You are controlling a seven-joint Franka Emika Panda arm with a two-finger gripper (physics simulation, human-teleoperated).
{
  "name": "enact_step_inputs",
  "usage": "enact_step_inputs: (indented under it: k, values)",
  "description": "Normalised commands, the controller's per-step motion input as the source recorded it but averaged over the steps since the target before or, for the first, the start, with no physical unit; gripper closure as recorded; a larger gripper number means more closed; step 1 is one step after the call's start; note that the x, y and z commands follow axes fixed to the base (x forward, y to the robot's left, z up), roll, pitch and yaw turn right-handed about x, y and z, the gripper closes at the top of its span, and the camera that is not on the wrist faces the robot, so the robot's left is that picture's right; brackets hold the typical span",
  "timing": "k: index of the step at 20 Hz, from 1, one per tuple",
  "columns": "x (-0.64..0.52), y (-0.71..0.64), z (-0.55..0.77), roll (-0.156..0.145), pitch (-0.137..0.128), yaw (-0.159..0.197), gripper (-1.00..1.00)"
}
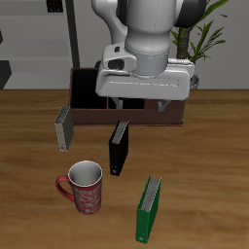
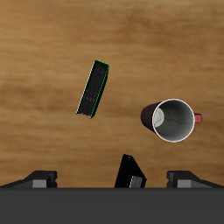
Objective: Place the green book into the back desk caddy's front compartment
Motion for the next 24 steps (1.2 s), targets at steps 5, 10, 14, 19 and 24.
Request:
enact_step_inputs:
  k: [5,10,14,19,24]
  values:
    - [0.33,-0.03,0.06,0.014,-0.063,-0.020,-1.00]
    - [0.32,0.01,-0.08,0.019,-0.019,-0.023,-1.00]
    - [0.27,-0.04,-0.14,0.016,0.002,-0.040,-1.00]
    - [0.24,0.01,-0.18,0.027,-0.014,0.005,-1.00]
    - [0.14,0.02,-0.16,-0.009,-0.010,-0.001,-1.00]
